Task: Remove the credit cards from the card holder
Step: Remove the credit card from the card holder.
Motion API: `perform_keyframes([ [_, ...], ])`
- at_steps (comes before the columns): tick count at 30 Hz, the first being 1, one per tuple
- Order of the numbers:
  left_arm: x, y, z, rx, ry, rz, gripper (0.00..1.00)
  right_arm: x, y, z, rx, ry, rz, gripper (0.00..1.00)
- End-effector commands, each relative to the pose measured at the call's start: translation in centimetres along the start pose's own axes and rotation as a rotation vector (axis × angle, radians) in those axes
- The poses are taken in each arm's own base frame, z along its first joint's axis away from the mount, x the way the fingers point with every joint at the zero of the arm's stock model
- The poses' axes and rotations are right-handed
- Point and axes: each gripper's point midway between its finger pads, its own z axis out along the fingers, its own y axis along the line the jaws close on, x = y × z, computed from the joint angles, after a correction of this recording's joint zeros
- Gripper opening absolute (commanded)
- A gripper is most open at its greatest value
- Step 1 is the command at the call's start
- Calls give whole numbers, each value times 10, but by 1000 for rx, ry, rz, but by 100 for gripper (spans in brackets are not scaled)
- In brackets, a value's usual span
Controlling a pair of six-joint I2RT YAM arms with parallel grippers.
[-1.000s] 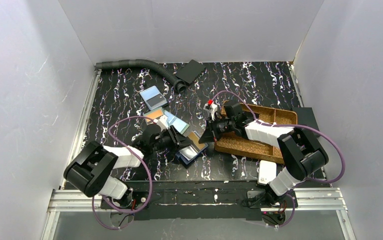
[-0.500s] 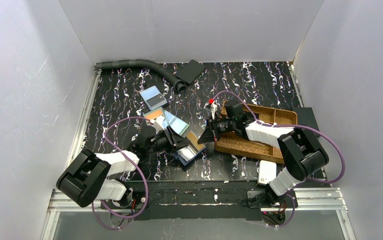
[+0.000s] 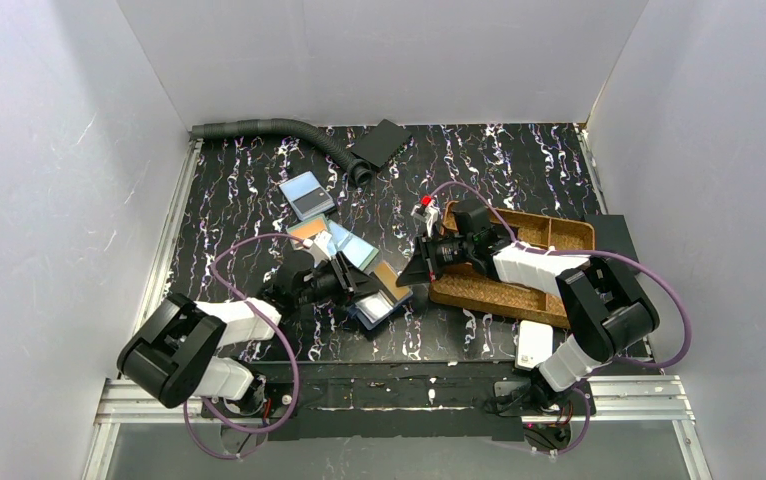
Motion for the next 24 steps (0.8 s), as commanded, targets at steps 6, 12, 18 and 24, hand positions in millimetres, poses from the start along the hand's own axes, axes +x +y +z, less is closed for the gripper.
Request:
perform_keyframes([
  [6,-5,-9,6,19,17,16,33,-21,31,-6,-125,-54,-75,1],
  [12,-7,-14,7,35,13,19,32,-18,32,-5,-149,-46,-50,1],
  [18,-12,-30,7,100,-5,39,32,-16,32,-3,-172,-35,-11,1],
  [24,-18,-53,4,217,-37,61,31,-12,25,0,-158,-21,21,1],
])
